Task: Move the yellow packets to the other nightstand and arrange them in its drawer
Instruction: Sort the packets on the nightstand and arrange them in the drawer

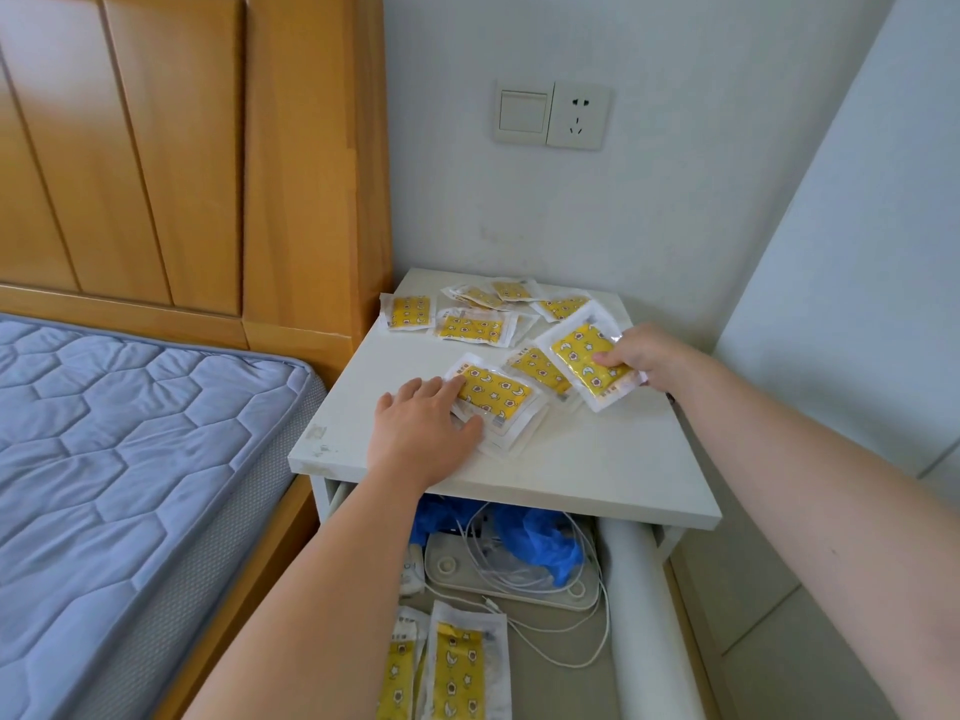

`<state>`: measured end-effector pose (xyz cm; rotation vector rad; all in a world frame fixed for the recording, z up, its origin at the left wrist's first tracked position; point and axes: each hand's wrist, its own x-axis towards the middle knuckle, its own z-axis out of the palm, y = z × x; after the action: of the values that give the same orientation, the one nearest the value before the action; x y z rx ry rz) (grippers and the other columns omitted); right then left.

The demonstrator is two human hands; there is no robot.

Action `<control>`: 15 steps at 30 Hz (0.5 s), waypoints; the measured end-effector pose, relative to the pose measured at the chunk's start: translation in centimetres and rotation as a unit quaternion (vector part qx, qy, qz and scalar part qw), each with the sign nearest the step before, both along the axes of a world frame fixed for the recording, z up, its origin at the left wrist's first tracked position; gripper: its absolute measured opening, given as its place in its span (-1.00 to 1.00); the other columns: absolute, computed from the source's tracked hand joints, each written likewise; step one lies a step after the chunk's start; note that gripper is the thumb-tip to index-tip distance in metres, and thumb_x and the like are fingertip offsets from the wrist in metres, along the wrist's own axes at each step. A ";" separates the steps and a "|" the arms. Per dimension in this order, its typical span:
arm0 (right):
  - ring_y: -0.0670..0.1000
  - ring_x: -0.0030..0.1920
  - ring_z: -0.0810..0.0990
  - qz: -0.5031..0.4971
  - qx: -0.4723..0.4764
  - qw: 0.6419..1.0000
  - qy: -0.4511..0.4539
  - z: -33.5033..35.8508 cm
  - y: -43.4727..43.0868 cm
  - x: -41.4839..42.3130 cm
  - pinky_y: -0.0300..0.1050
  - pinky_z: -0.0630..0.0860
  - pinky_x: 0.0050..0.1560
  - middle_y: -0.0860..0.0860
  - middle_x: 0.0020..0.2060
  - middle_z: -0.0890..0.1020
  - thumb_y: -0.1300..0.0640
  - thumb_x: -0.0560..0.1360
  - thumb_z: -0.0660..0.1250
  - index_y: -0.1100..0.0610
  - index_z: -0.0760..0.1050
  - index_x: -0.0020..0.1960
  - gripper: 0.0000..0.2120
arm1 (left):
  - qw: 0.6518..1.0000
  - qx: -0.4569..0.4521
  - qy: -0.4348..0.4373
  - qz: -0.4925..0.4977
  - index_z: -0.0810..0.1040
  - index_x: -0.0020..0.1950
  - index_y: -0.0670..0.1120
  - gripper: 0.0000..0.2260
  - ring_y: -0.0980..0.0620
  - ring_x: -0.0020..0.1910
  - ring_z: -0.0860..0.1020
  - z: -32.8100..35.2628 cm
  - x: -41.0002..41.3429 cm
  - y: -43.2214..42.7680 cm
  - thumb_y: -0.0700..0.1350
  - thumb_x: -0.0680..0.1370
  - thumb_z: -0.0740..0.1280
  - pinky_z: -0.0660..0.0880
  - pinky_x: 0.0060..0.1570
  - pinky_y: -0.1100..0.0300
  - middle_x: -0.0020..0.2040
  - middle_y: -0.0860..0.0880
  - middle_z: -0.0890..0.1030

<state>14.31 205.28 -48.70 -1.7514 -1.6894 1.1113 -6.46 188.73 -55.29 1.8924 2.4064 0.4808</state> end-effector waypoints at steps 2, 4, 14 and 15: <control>0.11 -0.20 0.60 0.019 0.006 1.000 0.017 0.8 0.1 -1.4 0.01 0.57 -0.12 0.14 -0.15 0.60 0.33 0.39 0.46 0.21 0.48 -0.03 -0.78 | 1.000 0.001 0.002 -0.001 0.08 0.55 0.14 -0.45 0.00 0.52 0.10 0.0 0.0 0.0 0.25 0.58 0.04 0.03 0.46 -0.03 0.53 0.08 0.21; 0.14 -0.05 0.62 0.037 0.019 0.999 -0.026 1.1 -0.1 -2.9 0.00 0.56 0.00 0.15 -0.01 0.62 0.28 0.37 0.50 0.23 0.49 0.08 -0.67 | 1.000 0.003 0.002 -0.001 0.09 0.55 0.14 -0.45 0.00 0.52 0.11 -0.1 0.0 0.1 0.25 0.58 0.04 0.04 0.47 -0.03 0.53 0.08 0.22; 0.11 0.10 0.48 0.125 -0.010 0.954 -0.274 1.1 -1.8 -6.3 -0.06 0.44 0.00 0.11 -0.05 0.53 0.16 0.58 0.25 0.20 0.48 0.03 -0.89 | 1.000 0.009 0.003 -0.009 0.07 0.55 0.13 -0.47 -0.01 0.52 0.10 -0.2 -0.2 0.1 0.21 0.60 0.05 0.03 0.47 -0.02 0.53 0.08 0.20; 0.10 0.07 0.47 0.127 -0.036 0.961 -0.242 0.9 -1.4 -6.0 -0.06 0.45 -0.06 0.10 -0.10 0.50 0.18 0.57 0.28 0.19 0.46 -0.07 -0.92 | 1.000 0.007 0.005 -0.009 0.07 0.56 0.13 -0.47 -0.01 0.53 0.09 -0.2 -0.2 0.2 0.20 0.60 0.05 0.03 0.47 -0.02 0.54 0.08 0.19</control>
<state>8.27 203.92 -47.83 -2.0145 -2.2405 0.8981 -6.65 188.89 -55.51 1.9254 2.3953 0.4906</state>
